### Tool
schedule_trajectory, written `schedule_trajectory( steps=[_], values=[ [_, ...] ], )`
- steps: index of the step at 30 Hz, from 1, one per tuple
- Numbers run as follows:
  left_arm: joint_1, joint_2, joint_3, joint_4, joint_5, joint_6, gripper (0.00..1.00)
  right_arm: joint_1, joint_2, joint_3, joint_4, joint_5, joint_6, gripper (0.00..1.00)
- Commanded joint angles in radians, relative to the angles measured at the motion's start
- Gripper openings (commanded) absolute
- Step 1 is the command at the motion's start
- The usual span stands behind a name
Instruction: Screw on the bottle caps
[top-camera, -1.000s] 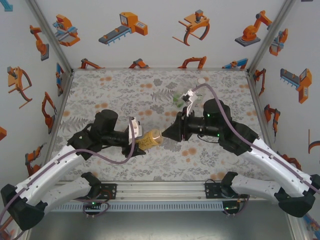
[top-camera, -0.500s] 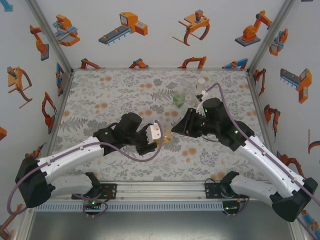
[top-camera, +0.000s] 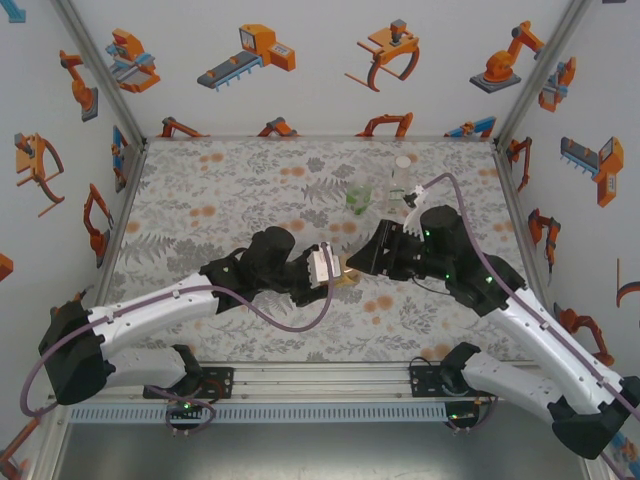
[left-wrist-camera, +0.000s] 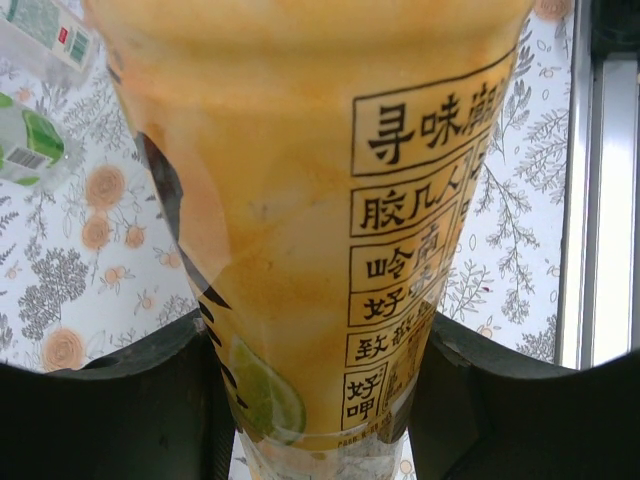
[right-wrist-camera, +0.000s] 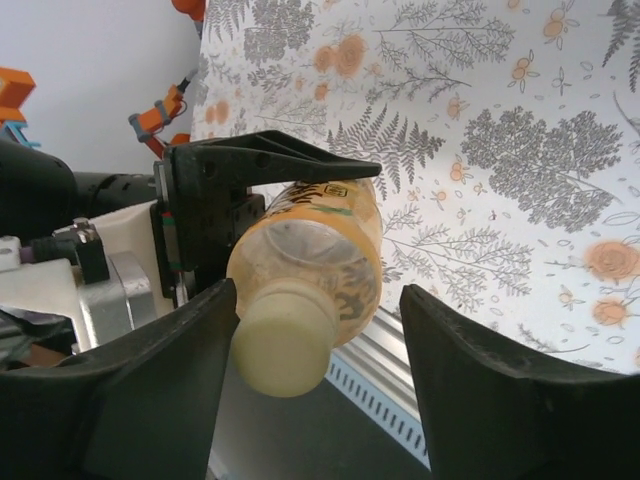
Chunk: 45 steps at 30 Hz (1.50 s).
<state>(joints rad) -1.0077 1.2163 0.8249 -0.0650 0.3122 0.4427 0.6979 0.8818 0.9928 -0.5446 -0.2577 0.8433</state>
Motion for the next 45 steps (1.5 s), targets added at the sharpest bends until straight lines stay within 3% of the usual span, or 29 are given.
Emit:
schedule_trajectory(
  steps=[1, 8, 12, 20, 24, 27, 32, 45],
  values=[
    [-0.004, -0.027, 0.012, 0.047, 0.030, 0.015, 0.00, 0.004, -0.022, 0.035, -0.018, -0.018, -0.089, 0.64],
    [-0.005, -0.044, 0.010, 0.025, 0.067, 0.013, 0.00, 0.005, -0.066, 0.094, -0.034, -0.057, -0.251, 0.67],
    [-0.004, -0.054, 0.013, 0.004, 0.113, 0.013, 0.00, 0.005, -0.094, 0.139, -0.059, -0.143, -0.452, 0.67],
    [-0.004, -0.077, 0.017, -0.055, 0.207, 0.024, 0.00, 0.004, -0.130, 0.190, -0.096, -0.403, -0.992, 0.68],
    [-0.006, -0.089, 0.013, -0.075, 0.256, 0.024, 0.00, 0.005, -0.068, 0.253, -0.235, -0.546, -1.341, 0.64],
    [-0.009, -0.099, 0.013, -0.090, 0.275, 0.026, 0.00, 0.005, -0.049, 0.270, -0.283, -0.559, -1.520, 0.63],
    [-0.012, -0.112, 0.011, -0.107, 0.286, 0.029, 0.00, 0.005, -0.042, 0.270, -0.263, -0.580, -1.600, 0.60],
    [-0.015, -0.111, 0.017, -0.117, 0.292, 0.031, 0.00, 0.008, -0.002, 0.244, -0.242, -0.639, -1.596, 0.49]
  ],
)
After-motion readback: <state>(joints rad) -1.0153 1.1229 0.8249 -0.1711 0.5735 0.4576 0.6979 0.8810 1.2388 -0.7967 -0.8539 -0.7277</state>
